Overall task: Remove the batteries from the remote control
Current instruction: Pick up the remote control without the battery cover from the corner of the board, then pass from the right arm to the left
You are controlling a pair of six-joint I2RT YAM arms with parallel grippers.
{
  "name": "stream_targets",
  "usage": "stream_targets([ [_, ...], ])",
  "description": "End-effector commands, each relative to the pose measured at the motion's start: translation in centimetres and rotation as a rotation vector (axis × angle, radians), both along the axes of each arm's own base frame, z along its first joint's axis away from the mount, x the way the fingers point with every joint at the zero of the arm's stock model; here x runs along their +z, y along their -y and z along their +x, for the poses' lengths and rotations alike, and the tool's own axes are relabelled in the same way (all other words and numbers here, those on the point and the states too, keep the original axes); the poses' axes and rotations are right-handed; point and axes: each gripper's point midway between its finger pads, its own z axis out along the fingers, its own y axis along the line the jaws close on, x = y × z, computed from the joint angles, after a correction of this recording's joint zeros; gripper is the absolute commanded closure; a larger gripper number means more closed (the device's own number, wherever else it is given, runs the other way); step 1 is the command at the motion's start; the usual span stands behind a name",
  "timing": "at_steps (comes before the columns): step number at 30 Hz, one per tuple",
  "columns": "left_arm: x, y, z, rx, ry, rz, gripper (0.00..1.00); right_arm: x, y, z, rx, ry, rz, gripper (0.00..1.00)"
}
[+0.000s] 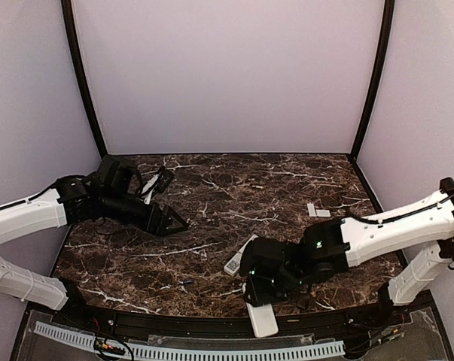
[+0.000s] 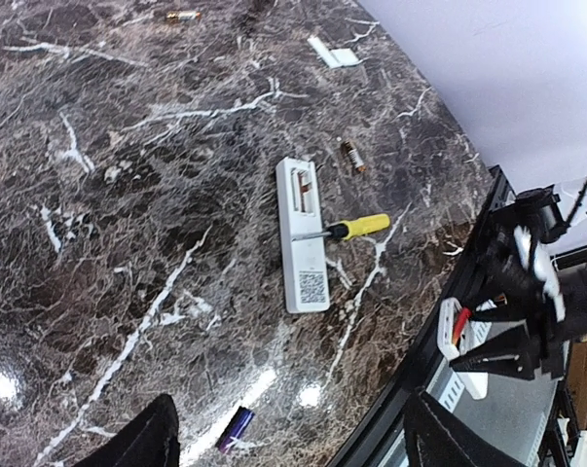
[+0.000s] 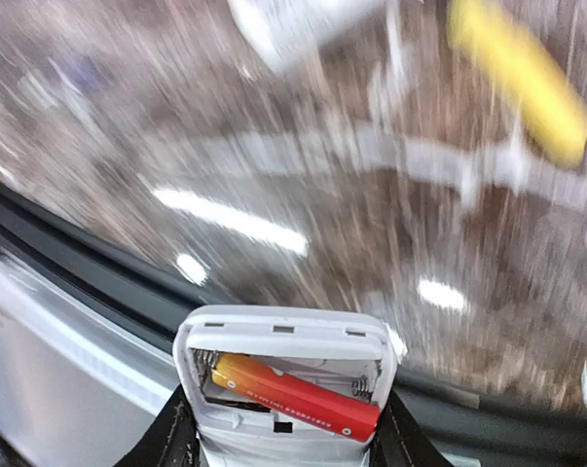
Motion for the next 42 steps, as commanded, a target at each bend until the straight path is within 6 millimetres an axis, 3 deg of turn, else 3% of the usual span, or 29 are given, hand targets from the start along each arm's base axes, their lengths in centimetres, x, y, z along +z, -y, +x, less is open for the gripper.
stream_targets([
  [1,4.1,1.5,-0.2,-0.066,0.081,-0.137,0.21,11.5,-5.9,8.8,0.022,0.311,0.482,0.85],
  [3,5.5,2.3,-0.3,-0.087,0.091,-0.182,0.21,16.1,-7.8,11.3,0.04,0.432,0.635,0.85],
  [6,7.8,4.0,-1.1,-0.133,0.121,-0.245,0.2,21.4,-9.8,14.6,0.029,0.621,0.726,0.87],
  [10,9.4,5.4,-2.0,-0.163,0.13,-0.28,0.17,25.7,-10.8,17.4,-0.032,0.753,0.804,0.9],
  [13,10.4,5.6,-2.3,-0.151,0.162,-0.303,0.15,26.9,-10.9,18.4,-0.066,0.788,0.855,0.91],
  [20,8.9,5.5,0.2,-0.034,0.213,-0.201,0.16,27.8,-11.5,18.8,-0.097,0.778,0.923,0.91],
  [24,9.2,6.6,1.1,-0.013,0.255,-0.179,0.33,27.3,-11.8,19.0,-0.107,0.758,0.92,0.91],
  [28,9.2,7.2,2.2,0.023,0.296,-0.142,0.63,26.9,-12.0,19.0,-0.11,0.746,0.92,0.89],
  [29,9.2,7.1,2.3,0.03,0.304,-0.13,0.75,26.9,-12.0,19.0,-0.109,0.744,0.919,0.84],
  [30,8.9,6.9,2.8,0.051,0.318,-0.106,0.8,26.8,-11.9,19.1,-0.112,0.741,0.915,0.77],
  [33,8.6,6.1,3.3,0.059,0.368,-0.031,0.99,26.6,-10.9,19.5,-0.125,0.738,0.909,0.42],
  [35,8.6,5.1,3.6,0.065,0.416,0.02,1.0,26.7,-9.9,19.8,-0.134,0.746,0.908,0.28],
  [39,7.7,4.0,3.6,0.024,0.453,0.127,1.0,27.8,-7.4,20.0,-0.131,0.805,0.895,0.09],
  [42,7.1,3.2,3.8,-0.015,0.452,0.19,1.0,28.0,-6.3,20.1,-0.103,0.812,0.871,0.03],
])
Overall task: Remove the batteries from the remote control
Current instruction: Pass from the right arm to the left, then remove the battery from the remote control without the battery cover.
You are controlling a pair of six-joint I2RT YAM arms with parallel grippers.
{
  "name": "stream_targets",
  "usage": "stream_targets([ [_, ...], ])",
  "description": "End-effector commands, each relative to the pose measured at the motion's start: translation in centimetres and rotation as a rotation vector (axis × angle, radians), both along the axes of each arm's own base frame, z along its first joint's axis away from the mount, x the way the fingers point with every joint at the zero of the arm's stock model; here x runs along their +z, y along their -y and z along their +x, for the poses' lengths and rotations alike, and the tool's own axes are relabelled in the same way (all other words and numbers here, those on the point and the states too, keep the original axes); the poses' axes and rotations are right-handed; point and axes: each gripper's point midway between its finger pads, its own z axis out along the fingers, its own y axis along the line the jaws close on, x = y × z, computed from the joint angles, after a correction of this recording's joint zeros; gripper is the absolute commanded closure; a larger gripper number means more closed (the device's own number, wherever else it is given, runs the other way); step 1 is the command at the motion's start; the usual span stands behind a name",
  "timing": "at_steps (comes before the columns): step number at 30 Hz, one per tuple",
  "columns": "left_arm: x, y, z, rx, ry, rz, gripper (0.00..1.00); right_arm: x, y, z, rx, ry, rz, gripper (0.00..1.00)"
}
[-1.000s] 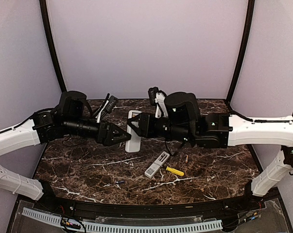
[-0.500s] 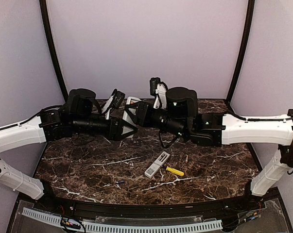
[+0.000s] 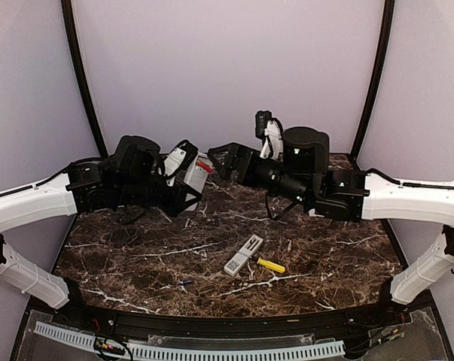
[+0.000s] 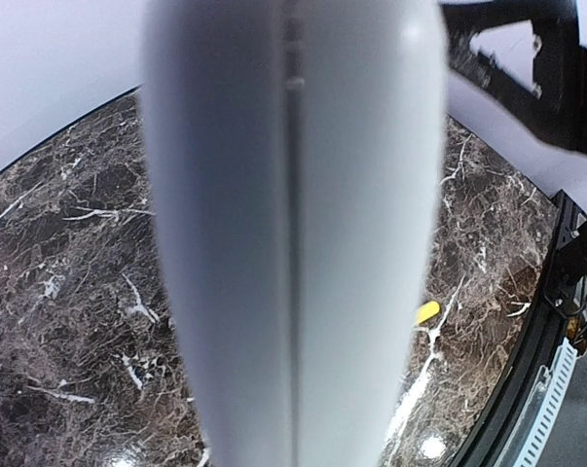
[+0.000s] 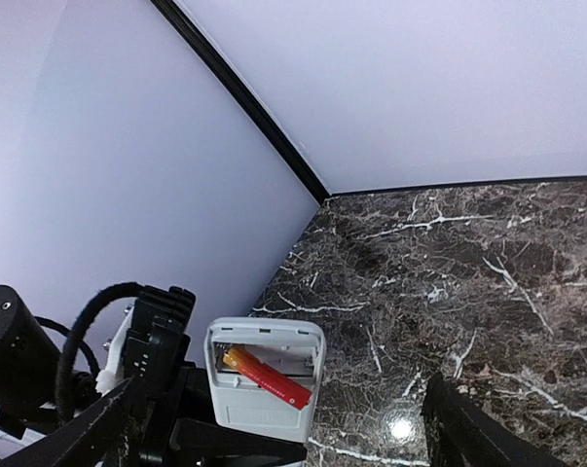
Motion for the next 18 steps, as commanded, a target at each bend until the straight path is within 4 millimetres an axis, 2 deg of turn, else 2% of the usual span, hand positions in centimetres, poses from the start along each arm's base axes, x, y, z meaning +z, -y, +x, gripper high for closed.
stream_targets([
  [1,0.8,-1.7,0.0,-0.053,0.065,0.113,1.0,2.3,2.0,-0.1,0.031,0.062,0.018,0.03],
  [4,0.4,-1.2,-1.9,-0.263,0.14,0.197,1.0,2.2,2.1,-0.5,0.122,0.081,0.035,0.04],
  [8,-1.2,-2.9,-0.7,-0.283,0.237,0.404,1.0,2.1,2.6,-1.9,0.285,0.114,0.08,0.03],
  [10,-1.3,-3.2,-0.5,-0.284,0.246,0.436,1.0,1.5,2.8,-2.7,0.364,0.121,0.079,0.05],
  [13,-0.7,-2.3,-1.3,-0.33,0.257,0.369,1.0,0.3,2.5,-3.7,0.436,0.107,0.057,0.11],
  [18,1.0,-0.5,-2.8,-0.398,0.249,0.227,1.0,-1.0,1.7,-5.0,0.531,0.073,0.054,0.28],
])
